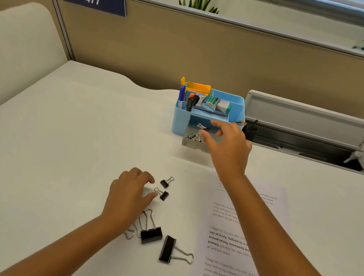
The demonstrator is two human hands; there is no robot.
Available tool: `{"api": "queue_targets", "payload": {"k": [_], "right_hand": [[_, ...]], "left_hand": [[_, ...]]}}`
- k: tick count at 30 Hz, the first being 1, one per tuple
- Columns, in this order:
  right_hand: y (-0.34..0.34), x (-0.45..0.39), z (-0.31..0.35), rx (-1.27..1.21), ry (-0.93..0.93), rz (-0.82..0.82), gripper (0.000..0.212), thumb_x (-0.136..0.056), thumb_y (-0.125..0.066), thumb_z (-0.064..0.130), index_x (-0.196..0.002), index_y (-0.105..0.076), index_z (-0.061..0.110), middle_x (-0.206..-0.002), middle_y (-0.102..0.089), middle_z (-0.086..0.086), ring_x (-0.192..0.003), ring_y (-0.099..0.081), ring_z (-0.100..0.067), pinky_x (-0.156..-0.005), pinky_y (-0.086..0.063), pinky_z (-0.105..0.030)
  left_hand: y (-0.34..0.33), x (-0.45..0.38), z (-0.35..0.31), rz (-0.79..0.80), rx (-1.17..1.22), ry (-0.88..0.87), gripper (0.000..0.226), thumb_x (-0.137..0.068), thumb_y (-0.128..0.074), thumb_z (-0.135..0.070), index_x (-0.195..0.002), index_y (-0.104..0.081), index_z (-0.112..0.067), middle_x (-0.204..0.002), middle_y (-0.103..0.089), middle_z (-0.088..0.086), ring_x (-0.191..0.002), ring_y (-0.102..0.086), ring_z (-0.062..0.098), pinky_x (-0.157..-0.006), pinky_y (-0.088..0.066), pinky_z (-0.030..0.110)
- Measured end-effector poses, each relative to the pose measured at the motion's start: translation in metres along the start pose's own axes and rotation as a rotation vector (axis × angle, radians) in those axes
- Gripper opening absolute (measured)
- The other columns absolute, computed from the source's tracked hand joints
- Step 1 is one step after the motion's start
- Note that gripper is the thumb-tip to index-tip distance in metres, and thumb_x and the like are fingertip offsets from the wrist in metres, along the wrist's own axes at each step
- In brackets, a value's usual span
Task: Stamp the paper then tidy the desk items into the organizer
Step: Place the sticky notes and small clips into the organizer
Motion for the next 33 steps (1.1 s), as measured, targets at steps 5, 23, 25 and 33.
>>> {"api": "queue_targets", "payload": {"k": [5, 23, 25, 33], "right_hand": [[-0.003, 0.026, -0.011, -0.035, -0.052, 0.055, 0.037, -0.083, -0.061, 0.043, -0.117, -0.054, 0.029, -0.090, -0.048, 0.011, -0.087, -0.047, -0.007, -0.082, -0.032, -0.032], [-0.104, 0.095, 0.007, 0.232, 0.300, 0.708, 0.030, -0.088, -0.053, 0.032, -0.118, -0.056, 0.035, -0.132, -0.047, 0.009, -0.120, -0.036, -0.020, -0.093, -0.022, -0.039], [-0.104, 0.091, 0.006, 0.226, 0.274, 0.718, 0.027, -0.084, -0.058, 0.035, -0.111, -0.060, 0.034, -0.127, -0.049, 0.009, -0.118, -0.037, -0.018, -0.092, -0.021, -0.038], [-0.057, 0.054, 0.011, 0.193, 0.259, 0.508, 0.030, -0.085, -0.059, 0.038, -0.114, -0.059, 0.029, -0.125, -0.050, 0.003, -0.118, -0.040, -0.019, -0.089, -0.022, -0.035]], "left_hand": [[-0.004, -0.006, -0.011, 0.057, -0.081, -0.114, 0.024, -0.080, -0.067, -0.032, -0.104, -0.064, -0.028, -0.108, -0.054, -0.002, -0.102, -0.048, 0.021, -0.078, -0.035, 0.032], [-0.032, -0.007, -0.021, 0.179, -0.227, -0.205, 0.017, -0.085, -0.057, -0.031, -0.097, -0.064, -0.022, -0.127, -0.045, -0.004, -0.124, -0.033, 0.021, -0.097, -0.023, 0.037], [-0.033, -0.006, -0.020, 0.191, -0.236, -0.195, 0.017, -0.085, -0.055, -0.030, -0.098, -0.064, -0.022, -0.127, -0.045, -0.004, -0.124, -0.032, 0.020, -0.099, -0.021, 0.036], [-0.034, -0.005, -0.020, 0.183, -0.230, -0.213, 0.016, -0.081, -0.061, -0.025, -0.092, -0.066, -0.016, -0.122, -0.050, 0.000, -0.122, -0.038, 0.024, -0.100, -0.023, 0.040]]}}
Point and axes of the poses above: each hand's wrist, its own x-axis away from the middle knuckle, its own y-axis out of the back of the hand, z = x × y, the point moved 7 cm from there along -x, towards the middle knuckle
